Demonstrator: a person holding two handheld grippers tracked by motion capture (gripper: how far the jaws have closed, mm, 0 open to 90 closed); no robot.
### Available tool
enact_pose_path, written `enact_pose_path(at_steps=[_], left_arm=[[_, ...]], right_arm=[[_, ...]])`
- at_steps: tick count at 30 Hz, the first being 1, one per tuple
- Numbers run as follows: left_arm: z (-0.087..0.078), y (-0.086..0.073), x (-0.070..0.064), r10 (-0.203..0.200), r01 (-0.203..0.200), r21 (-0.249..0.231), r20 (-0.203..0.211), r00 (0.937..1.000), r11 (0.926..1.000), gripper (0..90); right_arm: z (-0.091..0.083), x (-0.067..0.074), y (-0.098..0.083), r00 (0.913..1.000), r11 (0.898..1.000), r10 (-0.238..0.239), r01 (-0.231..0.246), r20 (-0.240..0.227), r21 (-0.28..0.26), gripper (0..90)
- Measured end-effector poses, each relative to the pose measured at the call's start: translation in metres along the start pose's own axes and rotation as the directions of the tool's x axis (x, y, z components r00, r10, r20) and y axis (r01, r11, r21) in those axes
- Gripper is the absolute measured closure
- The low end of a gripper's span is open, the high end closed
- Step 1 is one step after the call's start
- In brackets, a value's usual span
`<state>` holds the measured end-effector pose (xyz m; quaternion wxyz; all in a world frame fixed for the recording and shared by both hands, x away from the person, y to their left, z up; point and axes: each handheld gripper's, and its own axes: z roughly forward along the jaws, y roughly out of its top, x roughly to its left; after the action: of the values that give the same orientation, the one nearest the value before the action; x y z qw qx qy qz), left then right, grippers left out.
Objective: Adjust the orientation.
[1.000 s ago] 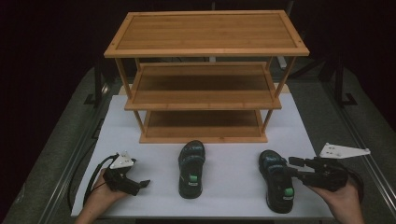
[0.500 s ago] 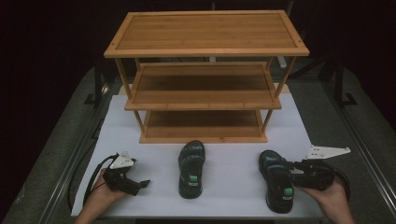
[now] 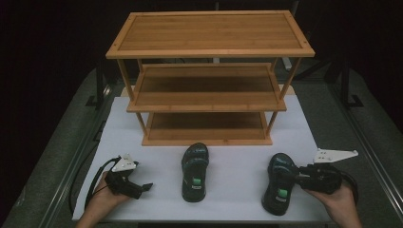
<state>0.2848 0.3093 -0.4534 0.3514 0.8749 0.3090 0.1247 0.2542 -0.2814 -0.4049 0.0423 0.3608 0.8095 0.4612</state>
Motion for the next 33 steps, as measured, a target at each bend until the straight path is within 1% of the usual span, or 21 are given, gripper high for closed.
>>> enact_pose_path(at_steps=[6,10,15,19,25,33], left_arm=[[0.000,0.000,0.000,0.001,-0.001,0.001,0.000,1.0000,1.0000,0.0],[0.000,0.000,0.000,0.000,0.000,0.000,0.000,1.0000,1.0000,0.0],[0.000,0.000,0.000,0.002,-0.002,-0.001,-0.002,1.0000,1.0000,0.0],[0.000,0.000,0.000,0.001,-0.001,-0.002,-0.001,1.0000,1.0000,0.0],[0.000,0.000,0.000,-0.001,0.001,-0.004,-0.001,1.0000,1.0000,0.0],[0.000,0.000,0.000,-0.001,0.001,-0.003,-0.001,1.0000,1.0000,0.0]], right_arm=[[-0.002,0.000,0.001,1.0000,1.000,0.003,-0.003,-0.002,-0.004,67.5],[-0.007,0.002,0.005,0.9999,0.999,0.007,-0.008,-0.008,-0.036,67.5],[-0.009,0.006,0.018,0.9996,0.999,-0.020,0.019,-0.020,-0.039,67.4],[-0.005,0.006,0.029,0.9985,0.999,-0.044,0.043,-0.032,-0.034,67.4],[0.005,0.011,0.044,0.9944,0.996,-0.081,0.079,-0.068,-0.035,67.4],[0.025,0.021,0.065,0.9838,0.991,-0.135,0.132,-0.119,-0.031,67.3]])
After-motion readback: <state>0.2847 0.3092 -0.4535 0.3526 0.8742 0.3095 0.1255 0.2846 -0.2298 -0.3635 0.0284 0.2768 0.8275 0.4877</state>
